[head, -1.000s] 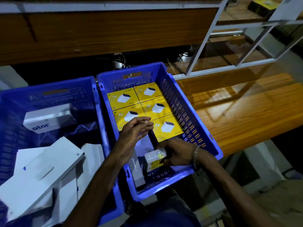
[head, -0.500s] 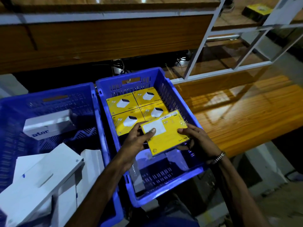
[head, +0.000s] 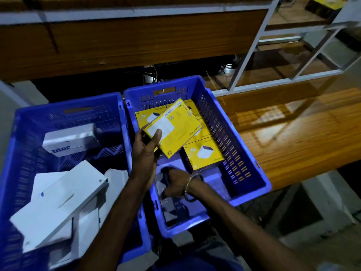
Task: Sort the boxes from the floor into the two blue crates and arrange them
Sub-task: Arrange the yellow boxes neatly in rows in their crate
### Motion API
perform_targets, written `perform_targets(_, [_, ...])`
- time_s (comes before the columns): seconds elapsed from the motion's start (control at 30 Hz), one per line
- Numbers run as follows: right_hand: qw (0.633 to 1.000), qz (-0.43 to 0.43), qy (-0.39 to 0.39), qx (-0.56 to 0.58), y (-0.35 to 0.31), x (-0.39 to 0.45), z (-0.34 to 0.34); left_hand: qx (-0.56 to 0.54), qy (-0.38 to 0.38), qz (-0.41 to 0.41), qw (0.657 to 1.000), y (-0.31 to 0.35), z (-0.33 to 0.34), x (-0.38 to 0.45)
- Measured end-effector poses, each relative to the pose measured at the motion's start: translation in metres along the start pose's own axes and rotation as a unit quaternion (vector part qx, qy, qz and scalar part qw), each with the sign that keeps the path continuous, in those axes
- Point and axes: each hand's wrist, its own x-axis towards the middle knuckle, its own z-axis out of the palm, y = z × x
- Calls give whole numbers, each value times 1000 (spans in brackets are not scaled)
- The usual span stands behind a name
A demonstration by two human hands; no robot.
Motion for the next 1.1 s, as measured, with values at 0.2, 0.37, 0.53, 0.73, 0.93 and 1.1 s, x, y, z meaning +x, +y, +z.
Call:
perform_targets(0.2, [997,12,28,72,14,7,6,6,-5,5,1000,-3,4,-1])
perform_targets(0.37, [985,30,87,143,44,-10,-6,6,-16,13,1000,-3,0,0])
perform_targets(0.53, [917,-40,118,378,72,-48,-38,-2,4,-7,1000,-8,-3,5])
perform_targets(0.73, [811,-72,122,568,97,-103,-69,12,1,10,1000,-14,-1,11])
perform_targets(0.93, [773,31,45,633,106,-110,-61,-27,27,9,999,-14,-2,9])
perform_targets(1.1, [770,93,67,627,102,-91,-56,-76,46,-23,996,-9,-5,14])
